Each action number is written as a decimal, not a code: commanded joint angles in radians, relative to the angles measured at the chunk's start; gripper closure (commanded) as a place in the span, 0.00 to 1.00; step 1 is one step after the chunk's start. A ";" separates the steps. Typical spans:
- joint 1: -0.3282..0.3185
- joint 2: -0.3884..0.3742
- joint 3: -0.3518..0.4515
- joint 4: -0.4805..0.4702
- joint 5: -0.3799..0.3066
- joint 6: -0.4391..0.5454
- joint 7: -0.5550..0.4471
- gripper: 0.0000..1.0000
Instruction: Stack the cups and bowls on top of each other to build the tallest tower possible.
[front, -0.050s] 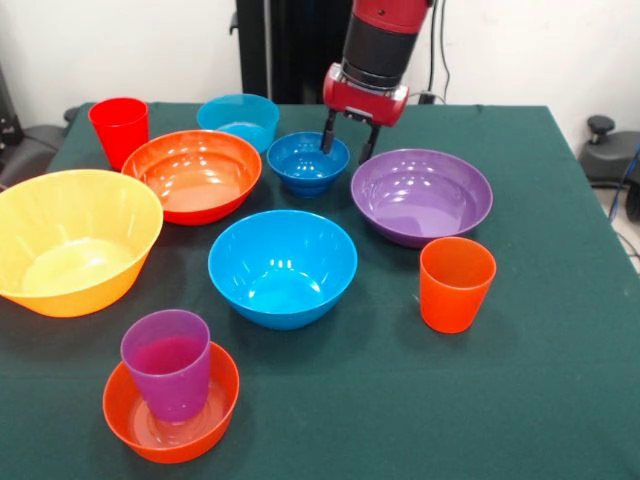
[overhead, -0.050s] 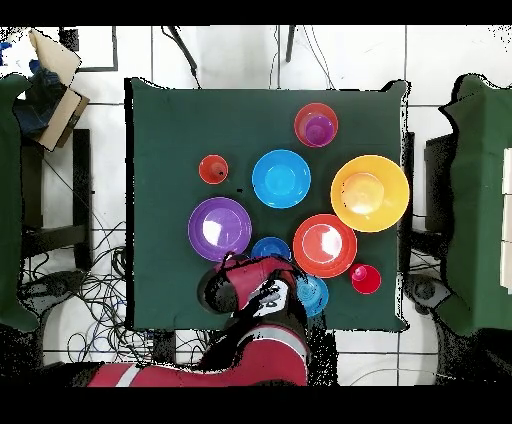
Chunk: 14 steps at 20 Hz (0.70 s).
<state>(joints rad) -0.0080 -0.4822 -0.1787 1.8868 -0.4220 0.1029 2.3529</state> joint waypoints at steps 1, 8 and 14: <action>0.049 0.073 0.036 -0.083 -0.018 0.028 0.029 0.00; 0.130 0.107 -0.057 -0.094 0.023 -0.081 0.108 1.00; 0.185 0.073 -0.102 -0.098 0.049 -0.013 0.106 1.00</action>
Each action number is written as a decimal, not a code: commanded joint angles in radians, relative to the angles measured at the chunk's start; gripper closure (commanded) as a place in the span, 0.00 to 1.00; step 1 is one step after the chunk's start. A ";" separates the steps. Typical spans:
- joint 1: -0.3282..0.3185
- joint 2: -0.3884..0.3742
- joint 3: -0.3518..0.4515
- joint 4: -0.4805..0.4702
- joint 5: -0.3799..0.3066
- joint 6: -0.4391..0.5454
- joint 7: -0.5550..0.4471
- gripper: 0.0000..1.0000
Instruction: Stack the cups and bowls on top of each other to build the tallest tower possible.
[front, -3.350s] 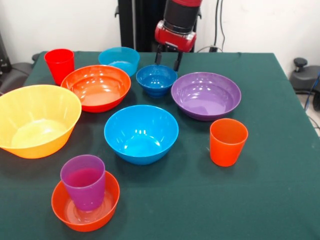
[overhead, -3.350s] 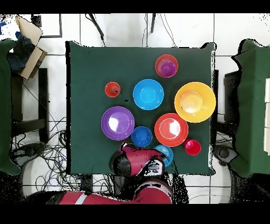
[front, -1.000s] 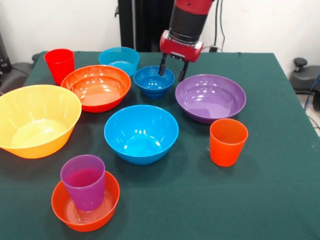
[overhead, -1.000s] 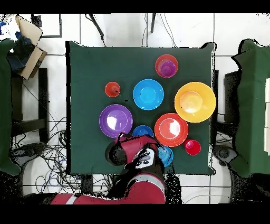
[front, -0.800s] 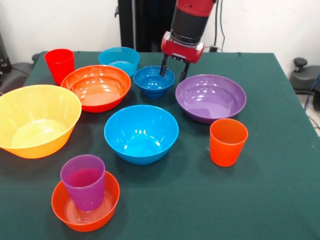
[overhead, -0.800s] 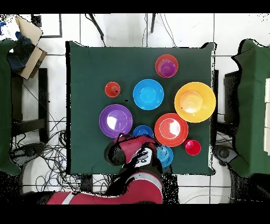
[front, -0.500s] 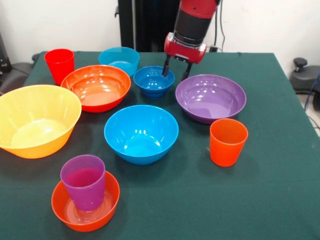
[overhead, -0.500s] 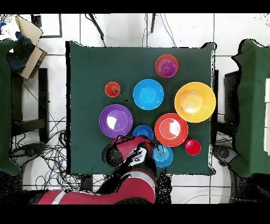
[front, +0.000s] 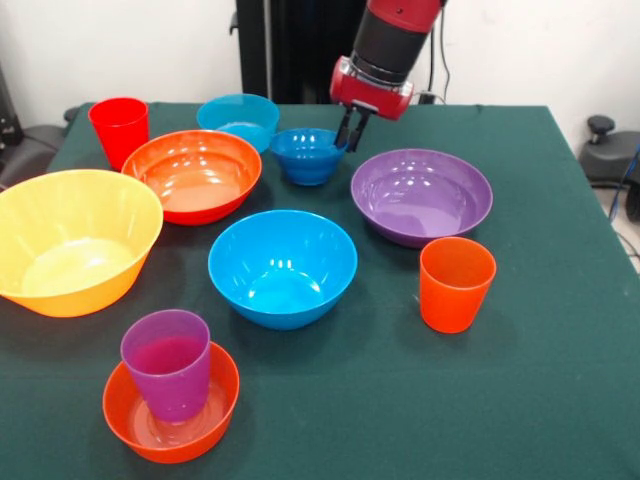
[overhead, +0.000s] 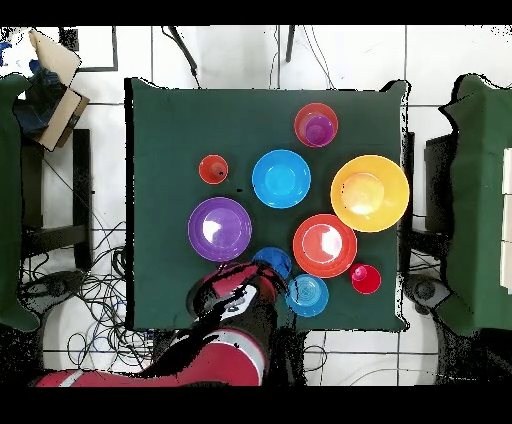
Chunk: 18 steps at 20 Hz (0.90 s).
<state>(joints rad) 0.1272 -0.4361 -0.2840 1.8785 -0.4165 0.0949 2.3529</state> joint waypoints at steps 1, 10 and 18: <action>0.052 0.025 0.001 -0.092 0.041 0.000 0.099 1.00; 0.046 0.021 0.001 -0.097 0.024 0.000 0.069 1.00; -0.117 -0.124 0.181 -0.008 0.027 0.118 -0.023 1.00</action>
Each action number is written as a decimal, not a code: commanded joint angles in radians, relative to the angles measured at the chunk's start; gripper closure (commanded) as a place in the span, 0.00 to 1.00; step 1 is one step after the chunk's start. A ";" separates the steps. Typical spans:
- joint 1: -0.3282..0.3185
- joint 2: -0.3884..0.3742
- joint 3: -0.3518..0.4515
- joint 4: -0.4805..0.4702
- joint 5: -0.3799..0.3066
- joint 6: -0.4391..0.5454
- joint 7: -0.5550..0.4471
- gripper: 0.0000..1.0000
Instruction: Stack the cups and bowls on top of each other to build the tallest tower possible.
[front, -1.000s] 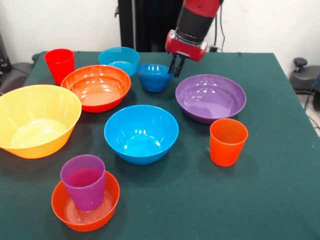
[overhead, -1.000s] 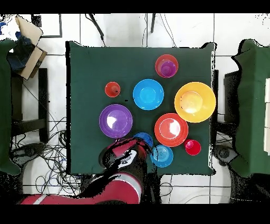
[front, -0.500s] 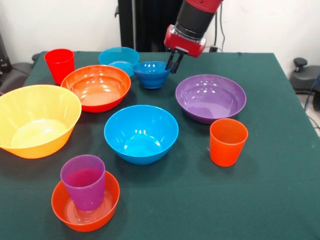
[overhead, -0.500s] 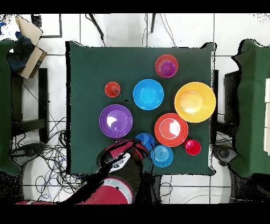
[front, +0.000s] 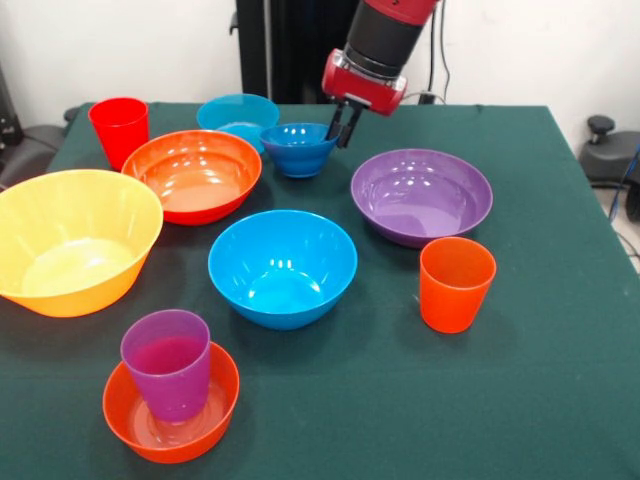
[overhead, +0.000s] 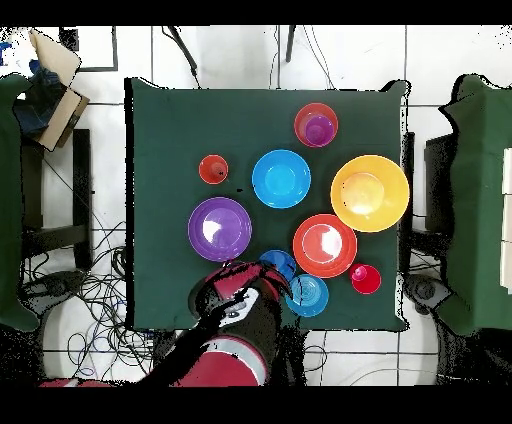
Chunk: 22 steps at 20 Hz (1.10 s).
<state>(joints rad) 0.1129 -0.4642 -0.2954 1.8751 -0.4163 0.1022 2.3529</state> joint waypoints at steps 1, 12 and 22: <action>-0.135 -0.122 0.228 0.012 0.031 0.133 -0.038 1.00; -0.340 -0.291 0.405 0.009 0.193 0.420 -0.041 1.00; -0.394 -0.354 0.396 -0.114 0.299 0.687 -0.035 1.00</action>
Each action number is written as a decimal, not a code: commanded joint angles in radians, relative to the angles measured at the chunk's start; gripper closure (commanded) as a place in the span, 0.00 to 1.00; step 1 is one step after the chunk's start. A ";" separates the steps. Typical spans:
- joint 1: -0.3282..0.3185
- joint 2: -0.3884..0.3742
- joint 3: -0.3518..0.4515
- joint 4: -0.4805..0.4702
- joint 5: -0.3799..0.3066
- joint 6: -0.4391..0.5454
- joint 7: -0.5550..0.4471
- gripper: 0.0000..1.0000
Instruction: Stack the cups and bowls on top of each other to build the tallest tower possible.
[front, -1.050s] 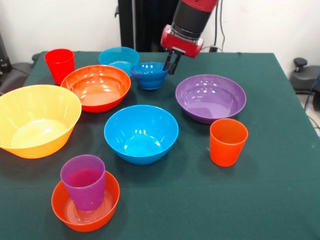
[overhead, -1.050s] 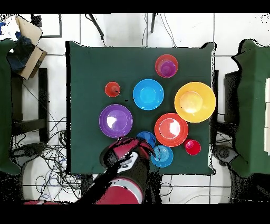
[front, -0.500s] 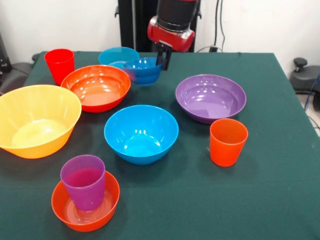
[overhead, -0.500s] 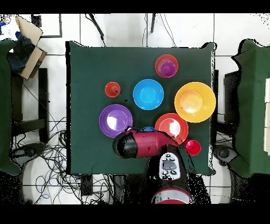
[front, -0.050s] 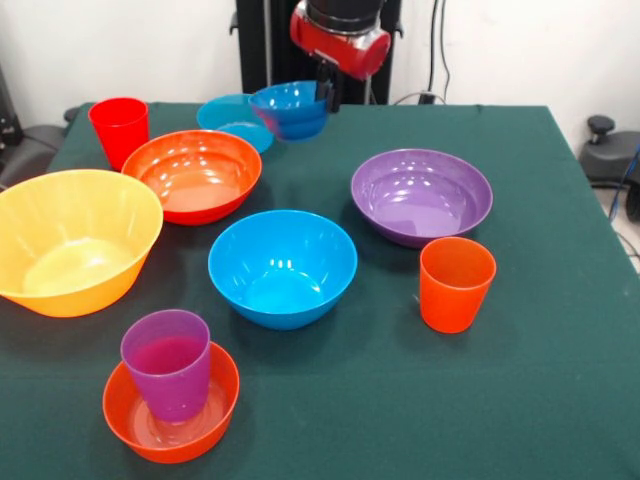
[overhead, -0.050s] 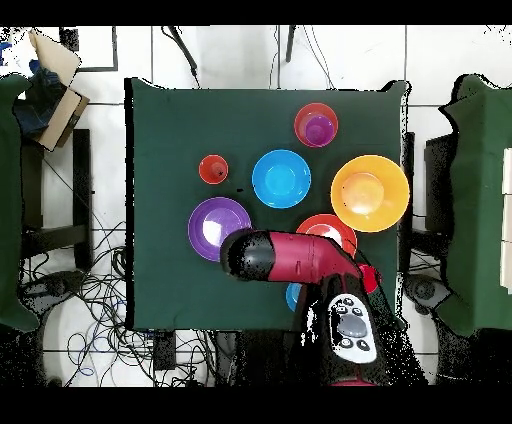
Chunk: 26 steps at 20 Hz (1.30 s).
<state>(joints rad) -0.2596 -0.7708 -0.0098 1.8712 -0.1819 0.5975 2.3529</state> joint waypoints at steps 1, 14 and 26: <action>-0.026 -0.052 0.110 -0.125 0.070 0.214 -0.038 1.00; -0.132 -0.020 0.072 -0.282 0.031 0.341 -0.108 1.00; -0.209 0.213 0.093 -0.657 -0.018 0.451 -0.072 1.00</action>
<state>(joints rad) -0.4617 -0.7230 0.0043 1.4370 -0.1585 0.9431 2.3529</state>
